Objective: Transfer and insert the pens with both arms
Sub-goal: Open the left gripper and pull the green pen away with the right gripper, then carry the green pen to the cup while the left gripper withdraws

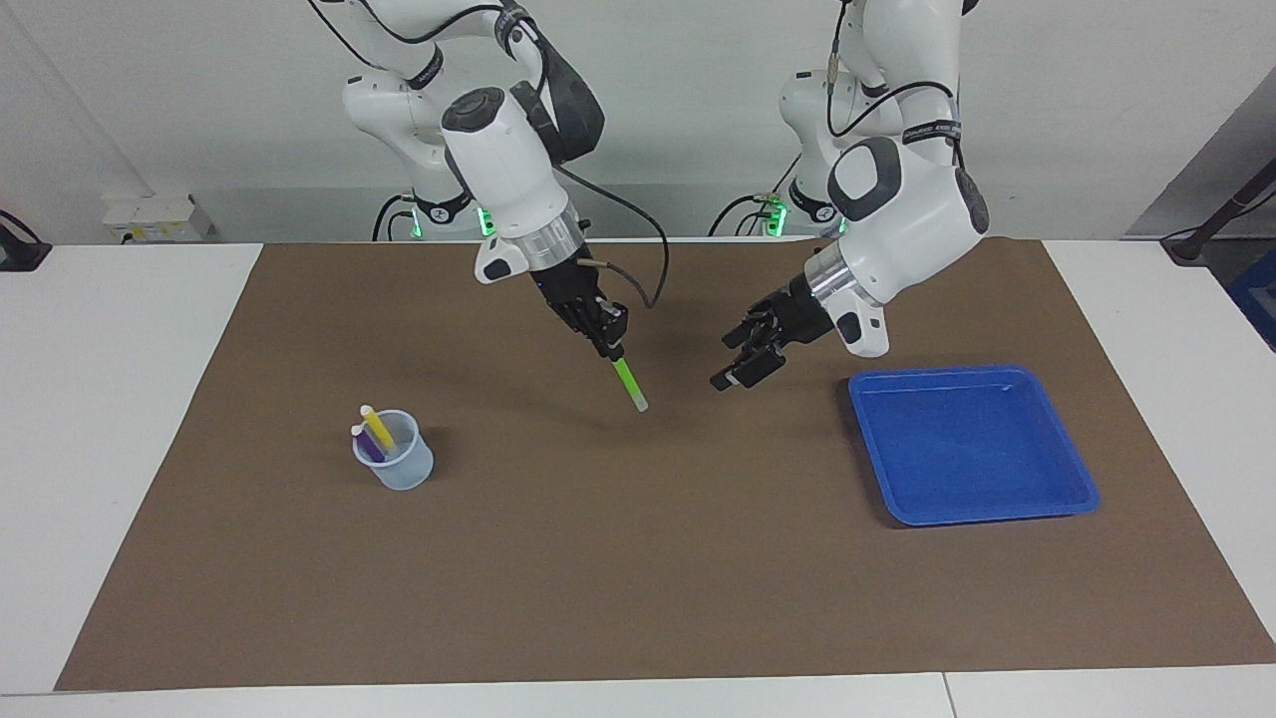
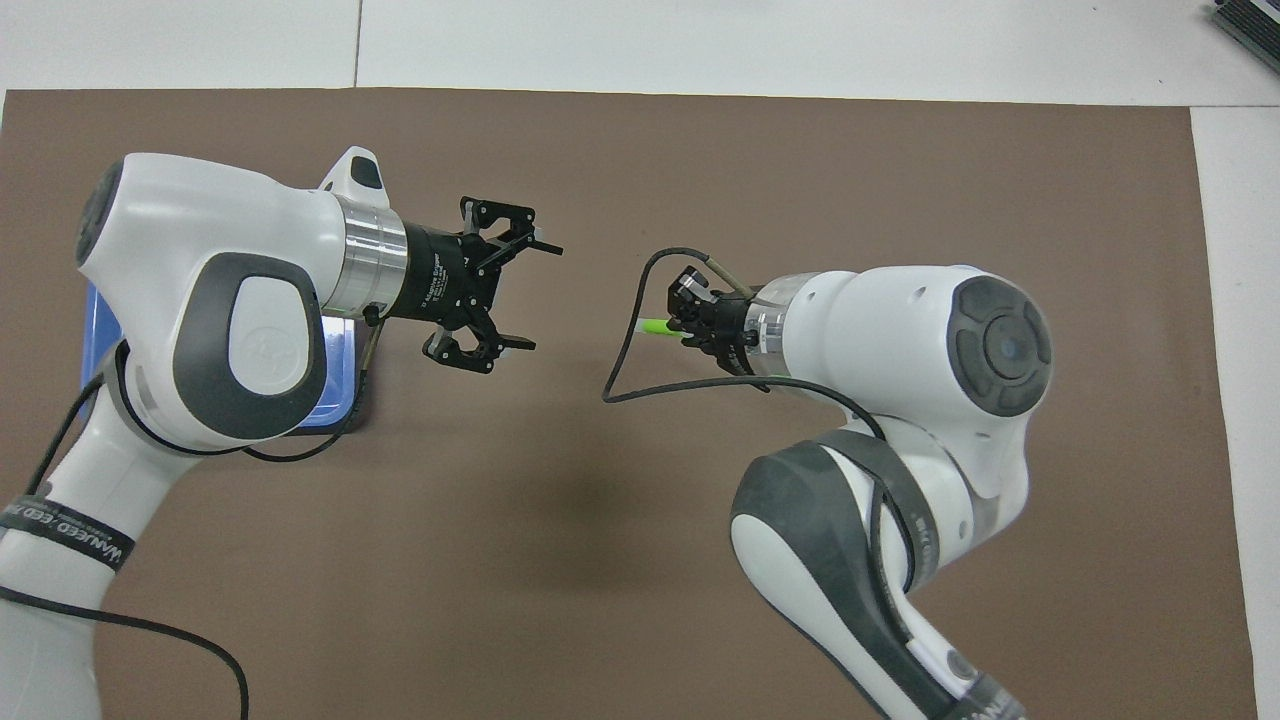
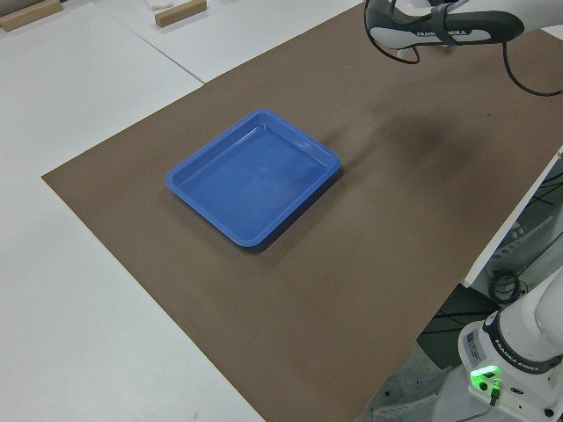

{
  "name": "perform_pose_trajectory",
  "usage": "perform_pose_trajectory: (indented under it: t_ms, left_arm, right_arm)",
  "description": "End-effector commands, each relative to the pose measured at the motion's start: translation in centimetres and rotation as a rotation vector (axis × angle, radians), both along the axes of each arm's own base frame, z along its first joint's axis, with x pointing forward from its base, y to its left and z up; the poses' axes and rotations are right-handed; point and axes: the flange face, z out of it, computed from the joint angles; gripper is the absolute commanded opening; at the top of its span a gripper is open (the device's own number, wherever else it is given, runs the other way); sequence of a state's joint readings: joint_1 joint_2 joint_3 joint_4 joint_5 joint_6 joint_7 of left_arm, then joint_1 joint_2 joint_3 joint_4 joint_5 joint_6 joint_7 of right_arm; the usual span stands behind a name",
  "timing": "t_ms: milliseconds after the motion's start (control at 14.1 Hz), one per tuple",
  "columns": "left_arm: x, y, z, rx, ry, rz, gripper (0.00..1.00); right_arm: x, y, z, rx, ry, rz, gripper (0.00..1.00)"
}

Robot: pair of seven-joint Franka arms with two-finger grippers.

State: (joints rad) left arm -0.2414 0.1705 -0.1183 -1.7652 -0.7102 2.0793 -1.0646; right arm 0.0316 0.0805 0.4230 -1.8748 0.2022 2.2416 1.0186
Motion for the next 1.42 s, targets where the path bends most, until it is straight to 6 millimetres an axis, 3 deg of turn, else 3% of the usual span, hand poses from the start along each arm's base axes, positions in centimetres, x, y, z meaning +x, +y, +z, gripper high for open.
perform_pose_trajectory:
  t_ms: [0, 284, 497, 781, 852, 994, 1349]
  left_arm:
    - [0.5, 2.7, 0.9, 0.035, -0.044, -0.08, 1.0]
    - [0.9, 5.1, 0.7, 0.147, -0.134, -0.247, 1.0]
    - [1.1, 5.7, 2.5, 0.266, -0.176, -0.384, 1.0]
    - [1.2, 7.0, 4.1, 0.464, -0.289, -0.634, 1.0]
    - [1.3, 7.4, 4.3, 0.504, -0.319, -0.699, 1.0]
    - [1.5, 8.1, 4.9, 0.558, -0.374, -0.822, 1.0]
    - [2.1, 10.7, 6.2, 0.63, -0.453, -1.062, 1.0]
  right_arm:
    - [-1.2, -3.1, 2.3, -0.108, 0.021, 0.118, 0.0]
    - [-2.1, -8.3, 4.6, -0.186, 0.067, 0.222, 0.0]
    - [-2.4, -12.8, 6.4, -0.288, 0.084, 0.339, 0.0]
    - [-1.0, -23.6, 8.0, -0.317, 0.058, 0.538, 0.0]
    - [-0.9, -25.2, 7.8, -0.323, 0.042, 0.572, 0.0]
    - [-0.3, -27.0, 7.5, -0.334, 0.008, 0.604, 0.0]
    - [2.4, -26.9, 5.0, -0.357, -0.043, 0.637, 0.0]
